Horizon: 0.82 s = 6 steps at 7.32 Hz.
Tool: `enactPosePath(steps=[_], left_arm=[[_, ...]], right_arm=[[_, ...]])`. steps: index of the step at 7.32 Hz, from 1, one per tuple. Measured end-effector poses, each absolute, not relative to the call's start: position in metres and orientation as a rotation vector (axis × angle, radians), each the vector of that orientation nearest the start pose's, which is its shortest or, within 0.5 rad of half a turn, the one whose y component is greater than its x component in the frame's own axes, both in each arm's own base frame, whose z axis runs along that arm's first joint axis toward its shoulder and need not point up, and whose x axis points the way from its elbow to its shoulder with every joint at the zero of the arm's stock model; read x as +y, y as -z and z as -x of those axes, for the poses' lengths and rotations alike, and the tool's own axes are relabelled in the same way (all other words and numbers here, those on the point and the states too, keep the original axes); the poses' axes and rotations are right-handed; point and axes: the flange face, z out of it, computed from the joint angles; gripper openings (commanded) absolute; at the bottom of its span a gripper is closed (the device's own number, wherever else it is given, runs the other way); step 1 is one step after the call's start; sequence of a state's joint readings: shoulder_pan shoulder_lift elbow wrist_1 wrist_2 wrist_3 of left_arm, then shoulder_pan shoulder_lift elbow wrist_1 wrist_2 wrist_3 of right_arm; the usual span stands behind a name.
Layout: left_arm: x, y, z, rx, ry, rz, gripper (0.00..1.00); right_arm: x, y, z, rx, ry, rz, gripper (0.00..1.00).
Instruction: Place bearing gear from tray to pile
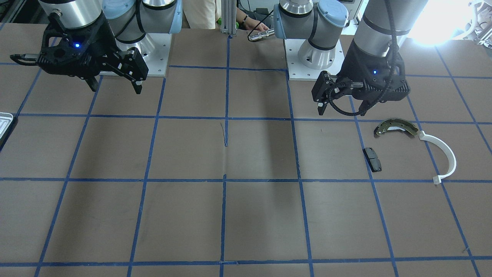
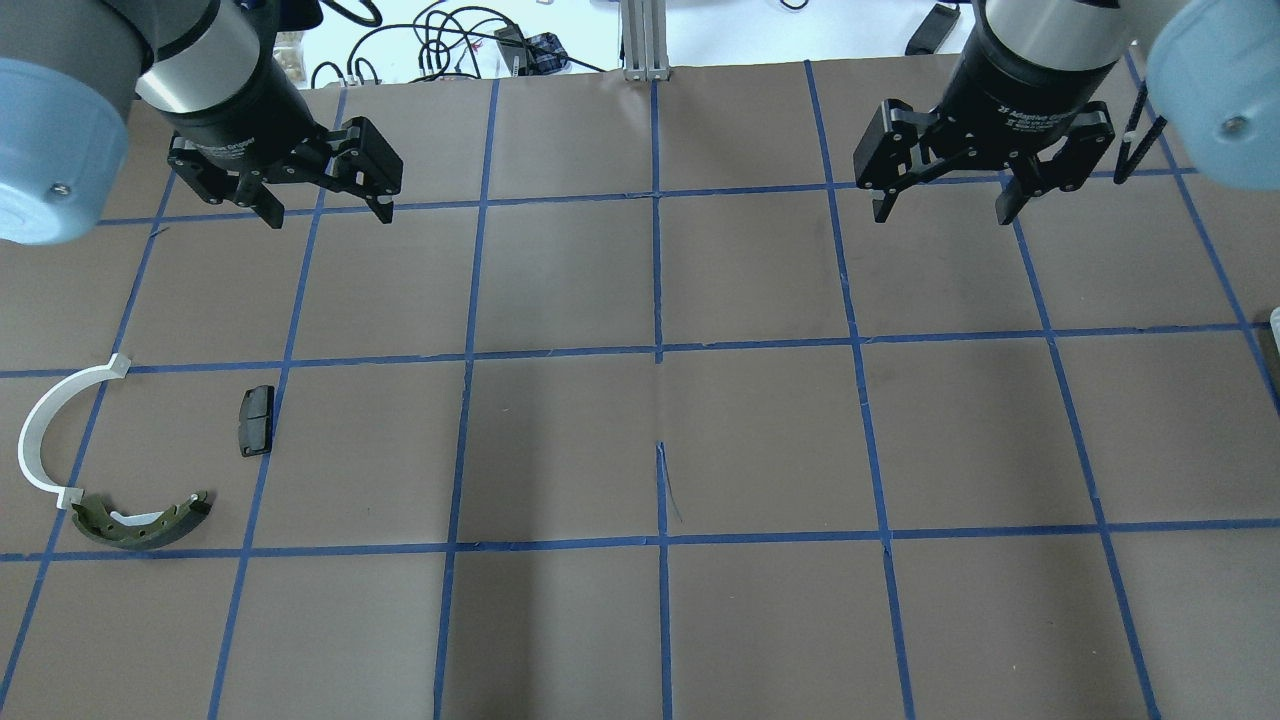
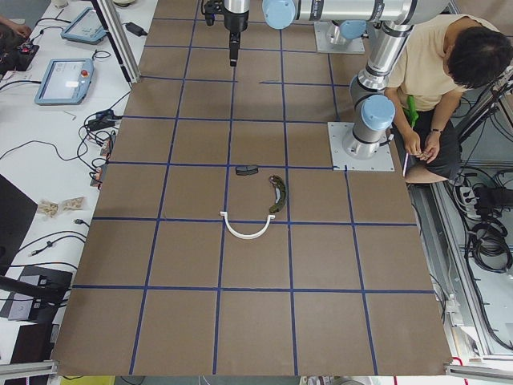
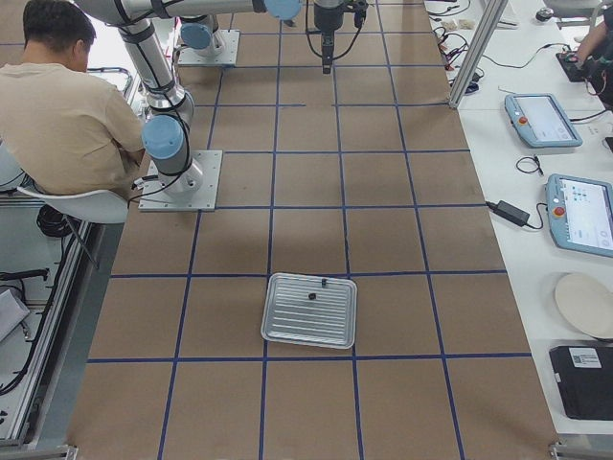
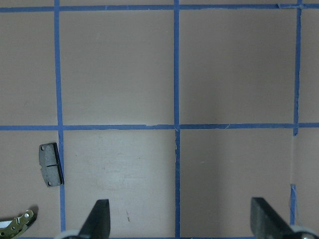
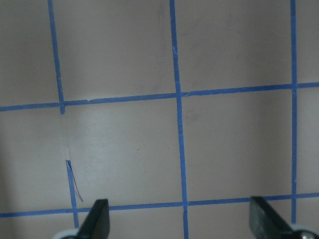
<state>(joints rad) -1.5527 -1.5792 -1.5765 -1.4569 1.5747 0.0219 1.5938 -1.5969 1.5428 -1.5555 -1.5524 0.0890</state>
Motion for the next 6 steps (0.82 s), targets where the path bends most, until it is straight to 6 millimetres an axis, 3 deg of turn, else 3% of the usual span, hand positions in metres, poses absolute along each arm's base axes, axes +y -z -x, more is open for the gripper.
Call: enactPosePath(steps=[6], left_arm=[[-0.5047, -0.4887, 0.1255, 3.137, 0.158, -0.009, 1.0]], right_arm=[[-0.4805, -0.5134, -0.1422, 3.133, 0.044, -0.116, 1.0]])
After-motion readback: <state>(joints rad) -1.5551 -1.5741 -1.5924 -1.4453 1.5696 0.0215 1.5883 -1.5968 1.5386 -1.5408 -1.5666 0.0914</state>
